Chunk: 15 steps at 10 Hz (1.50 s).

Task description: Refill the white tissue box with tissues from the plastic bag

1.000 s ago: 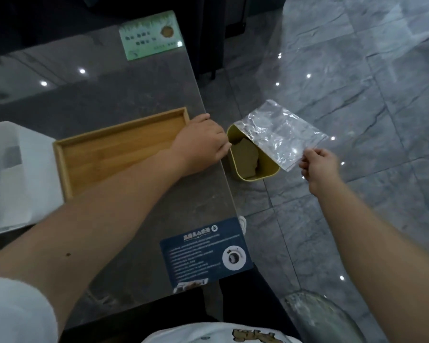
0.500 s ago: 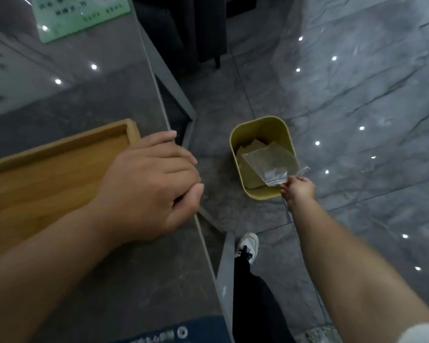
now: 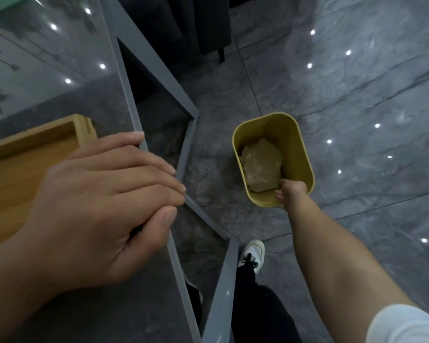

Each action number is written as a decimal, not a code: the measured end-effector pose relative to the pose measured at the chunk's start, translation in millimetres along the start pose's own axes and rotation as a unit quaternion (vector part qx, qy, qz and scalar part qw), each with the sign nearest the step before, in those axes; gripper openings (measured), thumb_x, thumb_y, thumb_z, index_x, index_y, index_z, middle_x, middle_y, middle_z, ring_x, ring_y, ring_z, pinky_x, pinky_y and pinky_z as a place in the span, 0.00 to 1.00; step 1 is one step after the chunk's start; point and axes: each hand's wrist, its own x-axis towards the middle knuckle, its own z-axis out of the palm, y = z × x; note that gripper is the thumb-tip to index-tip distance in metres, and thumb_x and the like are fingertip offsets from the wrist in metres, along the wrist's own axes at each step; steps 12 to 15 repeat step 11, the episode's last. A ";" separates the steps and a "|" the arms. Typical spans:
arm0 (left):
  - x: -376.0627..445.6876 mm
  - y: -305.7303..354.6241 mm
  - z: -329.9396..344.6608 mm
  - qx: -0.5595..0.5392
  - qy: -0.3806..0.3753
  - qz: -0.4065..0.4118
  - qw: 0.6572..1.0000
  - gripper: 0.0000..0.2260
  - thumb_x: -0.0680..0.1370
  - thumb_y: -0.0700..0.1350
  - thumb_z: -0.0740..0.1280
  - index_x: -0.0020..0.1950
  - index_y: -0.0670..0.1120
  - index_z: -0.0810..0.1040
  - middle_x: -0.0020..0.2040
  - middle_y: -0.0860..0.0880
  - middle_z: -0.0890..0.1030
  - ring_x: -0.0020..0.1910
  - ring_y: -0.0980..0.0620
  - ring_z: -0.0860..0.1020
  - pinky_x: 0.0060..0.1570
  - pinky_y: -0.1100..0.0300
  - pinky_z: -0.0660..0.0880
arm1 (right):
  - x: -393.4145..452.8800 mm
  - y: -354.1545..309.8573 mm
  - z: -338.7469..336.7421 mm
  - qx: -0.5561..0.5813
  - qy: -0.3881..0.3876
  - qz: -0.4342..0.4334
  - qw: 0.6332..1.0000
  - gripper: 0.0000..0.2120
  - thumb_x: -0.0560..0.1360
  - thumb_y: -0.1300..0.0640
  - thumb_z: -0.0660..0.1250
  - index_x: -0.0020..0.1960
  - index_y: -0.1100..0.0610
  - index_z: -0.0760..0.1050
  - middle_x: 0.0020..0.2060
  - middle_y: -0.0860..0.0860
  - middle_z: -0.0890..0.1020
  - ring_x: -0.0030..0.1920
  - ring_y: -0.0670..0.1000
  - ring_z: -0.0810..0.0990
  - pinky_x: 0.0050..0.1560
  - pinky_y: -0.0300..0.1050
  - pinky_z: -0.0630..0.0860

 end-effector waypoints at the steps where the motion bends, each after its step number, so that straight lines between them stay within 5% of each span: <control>1: -6.9 -2.2 -3.6 0.010 0.010 0.005 1.000 0.17 0.78 0.46 0.58 0.43 0.46 0.87 0.46 0.49 0.86 0.51 0.48 0.83 0.63 0.44 0.71 | -5.0 0.0 -5.9 -0.037 0.033 -0.013 0.999 0.01 0.79 0.62 0.63 0.50 0.58 0.73 0.38 0.54 0.76 0.36 0.52 0.78 0.38 0.44 0.79; 2: -10.0 -4.5 -0.2 0.021 0.028 0.015 0.999 0.16 0.78 0.45 0.59 0.41 0.46 0.86 0.44 0.49 0.86 0.48 0.49 0.83 0.63 0.43 0.71 | -17.3 -1.1 -12.9 -0.169 0.057 -0.080 0.981 0.12 0.77 0.64 0.62 0.35 0.61 0.69 0.38 0.59 0.75 0.42 0.59 0.76 0.46 0.53 0.75; 3: -10.1 -4.3 -0.5 0.024 0.036 0.012 0.999 0.16 0.78 0.45 0.59 0.42 0.46 0.86 0.43 0.50 0.86 0.47 0.49 0.83 0.64 0.46 0.71 | -45.2 -10.1 -21.5 -0.306 0.065 -0.139 0.940 0.13 0.78 0.62 0.62 0.35 0.61 0.73 0.39 0.61 0.78 0.43 0.62 0.77 0.44 0.52 0.73; 5: -11.8 -1.3 -4.4 0.025 0.007 -0.014 1.000 0.17 0.79 0.47 0.57 0.41 0.47 0.85 0.41 0.51 0.86 0.48 0.51 0.82 0.68 0.51 0.66 | -107.6 -26.6 -41.0 -0.449 0.066 -0.226 0.862 0.11 0.79 0.56 0.60 0.52 0.62 0.78 0.46 0.60 0.79 0.46 0.61 0.77 0.42 0.47 0.69; 6: -11.6 0.4 -7.8 0.035 -0.021 -0.019 0.999 0.19 0.80 0.50 0.55 0.41 0.47 0.84 0.41 0.51 0.85 0.48 0.52 0.80 0.70 0.52 0.64 | -157.1 -34.8 -50.1 -0.530 0.080 -0.322 0.780 0.12 0.80 0.55 0.59 0.51 0.62 0.78 0.50 0.61 0.80 0.49 0.62 0.78 0.42 0.49 0.71; 7: -10.6 6.7 -17.9 0.044 -0.079 -0.033 0.995 0.22 0.82 0.57 0.53 0.57 0.48 0.83 0.57 0.48 0.84 0.61 0.49 0.77 0.73 0.51 0.57 | -222.4 -45.5 -58.8 -0.578 0.099 -0.435 0.684 0.13 0.80 0.51 0.61 0.50 0.60 0.78 0.50 0.59 0.80 0.52 0.62 0.76 0.47 0.53 0.75; 8: -25.5 18.8 -33.1 0.062 -0.066 -0.097 0.991 0.31 0.81 0.63 0.47 0.74 0.43 0.67 0.75 0.43 0.68 0.75 0.45 0.63 0.75 0.48 0.50 | -293.3 -58.1 -61.7 -0.574 0.126 -0.525 0.616 0.13 0.79 0.49 0.62 0.54 0.57 0.79 0.54 0.57 0.82 0.57 0.60 0.76 0.54 0.56 0.75; 10: -136.8 48.2 -56.1 0.080 0.089 -0.223 0.967 0.30 0.78 0.57 0.56 0.73 0.39 0.64 0.74 0.37 0.67 0.74 0.39 0.62 0.72 0.42 0.56 | -419.2 -48.5 -40.5 -0.550 0.126 -0.628 0.536 0.23 0.79 0.45 0.62 0.69 0.56 0.71 0.67 0.56 0.77 0.71 0.60 0.68 0.68 0.62 0.66; 11: -201.1 59.7 -55.4 0.086 0.097 -0.270 0.954 0.30 0.77 0.57 0.59 0.73 0.39 0.64 0.74 0.37 0.66 0.75 0.39 0.61 0.73 0.42 0.54 | -467.7 -25.0 -12.5 -0.527 0.121 -0.666 0.514 0.26 0.79 0.44 0.62 0.72 0.58 0.68 0.70 0.58 0.74 0.73 0.61 0.65 0.71 0.61 0.62; 15: -201.1 59.7 -55.4 0.086 0.097 -0.270 0.954 0.30 0.77 0.57 0.59 0.73 0.39 0.64 0.74 0.37 0.66 0.75 0.39 0.61 0.73 0.42 0.54 | -467.7 -25.0 -12.5 -0.527 0.121 -0.666 0.514 0.26 0.79 0.44 0.62 0.72 0.58 0.68 0.70 0.58 0.74 0.73 0.61 0.65 0.71 0.61 0.62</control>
